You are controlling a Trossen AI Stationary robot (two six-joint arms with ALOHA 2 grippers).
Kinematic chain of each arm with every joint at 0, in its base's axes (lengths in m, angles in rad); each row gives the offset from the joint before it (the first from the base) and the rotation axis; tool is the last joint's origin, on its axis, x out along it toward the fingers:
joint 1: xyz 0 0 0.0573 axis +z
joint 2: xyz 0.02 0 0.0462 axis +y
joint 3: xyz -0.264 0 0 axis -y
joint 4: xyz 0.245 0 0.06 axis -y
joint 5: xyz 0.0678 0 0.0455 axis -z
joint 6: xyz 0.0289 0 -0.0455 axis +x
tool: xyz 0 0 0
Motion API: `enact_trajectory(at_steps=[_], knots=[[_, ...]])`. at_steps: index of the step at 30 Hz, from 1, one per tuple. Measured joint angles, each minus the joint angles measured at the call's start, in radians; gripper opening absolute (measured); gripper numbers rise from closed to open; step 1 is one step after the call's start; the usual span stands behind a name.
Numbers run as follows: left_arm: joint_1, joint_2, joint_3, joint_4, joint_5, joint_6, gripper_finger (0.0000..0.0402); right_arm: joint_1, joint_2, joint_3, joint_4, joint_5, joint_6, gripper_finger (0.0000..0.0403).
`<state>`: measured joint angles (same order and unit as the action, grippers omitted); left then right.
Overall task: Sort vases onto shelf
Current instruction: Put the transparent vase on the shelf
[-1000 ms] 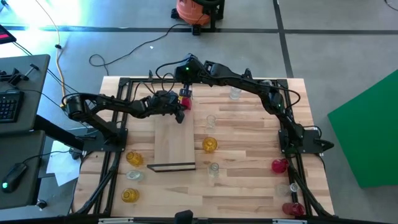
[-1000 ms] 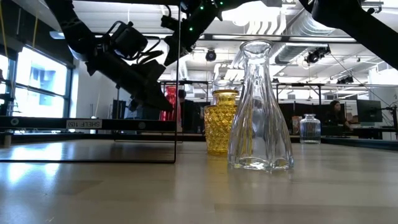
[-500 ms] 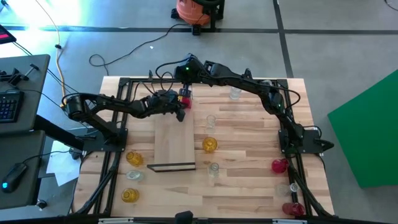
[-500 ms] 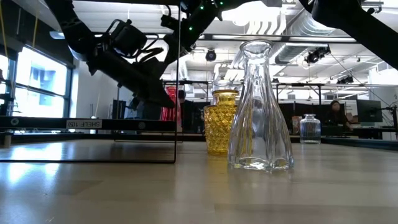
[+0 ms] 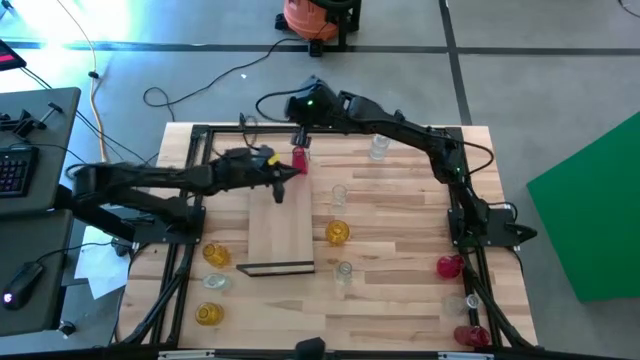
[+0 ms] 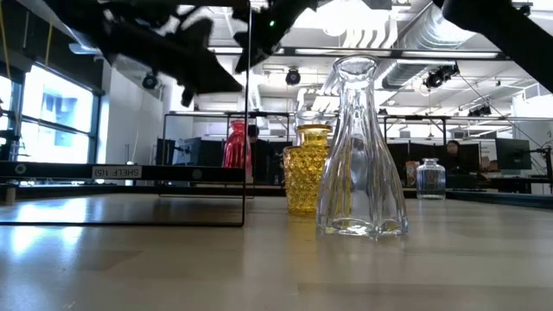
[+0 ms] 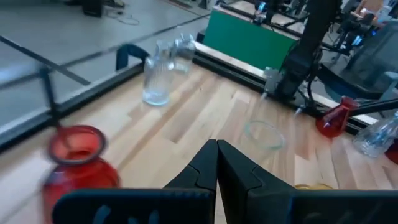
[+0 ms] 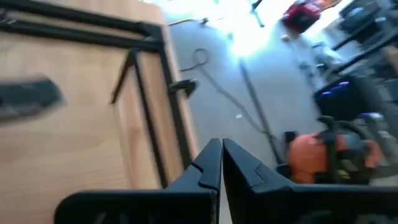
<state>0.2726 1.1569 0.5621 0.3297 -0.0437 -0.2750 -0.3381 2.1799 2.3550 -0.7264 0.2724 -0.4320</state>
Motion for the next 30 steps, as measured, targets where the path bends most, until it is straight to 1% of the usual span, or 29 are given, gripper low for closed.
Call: enact_trajectory(at_steps=[3,8,11,13,15,19,22,25,26,30], knots=[[0.0,-0.161,0.0,-0.17,-0.046,0.018,0.0,-0.019,-0.064,0.0,-0.02,0.008,0.013,0.0],[0.001,-0.438,0.0,-0.489,-0.169,0.015,0.0,-0.067,-0.185,0.002,-0.087,0.019,0.082,0.0],[0.001,-0.58,0.0,-0.65,-0.239,-0.008,0.0,-0.105,-0.243,0.002,-0.171,0.041,0.123,0.0],[0.001,-0.653,0.0,-0.736,-0.285,-0.027,0.0,-0.132,-0.277,0.002,-0.251,0.069,0.144,0.0],[0.002,-0.715,0.0,-0.817,-0.324,-0.048,0.0,-0.16,-0.3,0.002,-0.326,0.072,0.172,0.0],[0.002,-0.789,0.0,-0.929,-0.402,-0.064,0.0,-0.209,-0.325,0.001,-0.452,0.023,0.241,0.0],[0.002,-0.814,0.0,-0.992,-0.5,-0.063,0.0,-0.234,-0.326,-0.001,-0.523,-0.033,0.287,0.0],[0.002,-0.825,0.0,-1.011,-0.587,-0.056,0.0,-0.246,-0.326,-0.036,-0.533,-0.065,0.322,0.0],[0.002,-0.826,0.0,-1.014,-0.6,-0.045,0.0,-0.248,-0.325,-0.047,-0.537,-0.068,0.326,0.0],[0.002,-0.826,0.0,-1.013,-0.603,-0.029,0.0,-0.251,-0.325,-0.095,-0.525,-0.093,0.349,0.0]])
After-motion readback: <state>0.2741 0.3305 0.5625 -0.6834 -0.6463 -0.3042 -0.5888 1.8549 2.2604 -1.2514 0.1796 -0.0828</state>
